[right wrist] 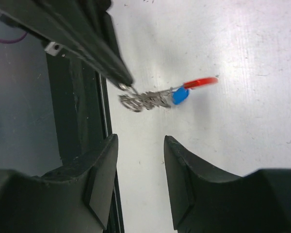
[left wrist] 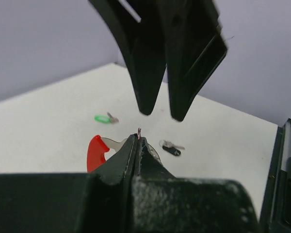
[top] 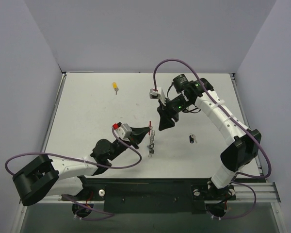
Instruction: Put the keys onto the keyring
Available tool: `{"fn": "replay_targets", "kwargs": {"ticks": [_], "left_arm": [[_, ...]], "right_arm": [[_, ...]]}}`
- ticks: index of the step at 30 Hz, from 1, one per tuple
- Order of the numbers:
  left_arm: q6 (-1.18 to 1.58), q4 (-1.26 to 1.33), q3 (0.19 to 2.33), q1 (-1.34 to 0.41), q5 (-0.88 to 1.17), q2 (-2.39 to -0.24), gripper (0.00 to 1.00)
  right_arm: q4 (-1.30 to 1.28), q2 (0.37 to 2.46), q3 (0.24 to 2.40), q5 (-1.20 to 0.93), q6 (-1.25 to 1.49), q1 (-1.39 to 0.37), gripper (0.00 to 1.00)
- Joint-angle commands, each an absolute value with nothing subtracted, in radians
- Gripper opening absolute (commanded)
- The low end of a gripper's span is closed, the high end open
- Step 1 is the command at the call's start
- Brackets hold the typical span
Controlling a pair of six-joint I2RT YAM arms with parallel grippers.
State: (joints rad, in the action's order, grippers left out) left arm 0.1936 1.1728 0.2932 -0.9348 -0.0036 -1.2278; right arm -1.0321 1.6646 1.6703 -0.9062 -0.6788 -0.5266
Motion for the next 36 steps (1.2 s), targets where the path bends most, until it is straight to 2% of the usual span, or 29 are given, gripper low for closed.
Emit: {"fn": "replay_targets", "kwargs": {"ticks": [1, 6, 7, 11, 12, 16, 21, 24, 30, 36], "left_arm": [[-0.076, 1.272, 0.350, -0.928, 0.011, -1.195, 0.00], [0.023, 1.640, 0.379, -0.876, 0.106, -1.328, 0.00], [0.041, 1.644, 0.390, -0.873, 0.121, -1.342, 0.00], [0.072, 1.637, 0.452, -0.858, 0.213, -1.309, 0.00], [0.095, 1.620, 0.472, -0.853, 0.260, -1.287, 0.00], [0.165, 1.540, 0.508, -0.807, 0.421, -1.211, 0.00], [0.196, 1.382, 0.529, -0.750, 0.616, -1.108, 0.00], [0.236, 1.307, 0.555, -0.738, 0.689, -1.078, 0.00], [0.342, 1.299, 0.604, -0.735, 0.805, -1.109, 0.00], [0.420, 1.331, 0.598, -0.735, 0.839, -1.127, 0.00]], "right_arm": [[-1.008, 1.644, 1.706, -0.931, -0.621, -0.499, 0.39], [-1.000, 1.626, 1.735, -0.940, -0.600, -0.496, 0.38], [-1.003, 1.606, 1.741, -0.960, -0.604, -0.483, 0.38], [-1.023, 1.534, 1.740, -1.026, -0.700, -0.462, 0.40], [-1.040, 1.525, 1.733, -1.023, -0.737, -0.462, 0.44], [-1.343, 1.520, 1.821, -1.017, -1.173, -0.451, 0.55], [-1.454, 1.506, 1.910, -1.000, -1.271, -0.456, 0.57], [-1.572, 1.508, 1.936, -0.959, -1.443, -0.482, 0.61], [-1.569, 1.519, 1.979, -0.871, -1.448, -0.626, 0.61], [-1.572, 1.526, 1.948, -0.962, -1.443, -0.643, 0.60]]}}
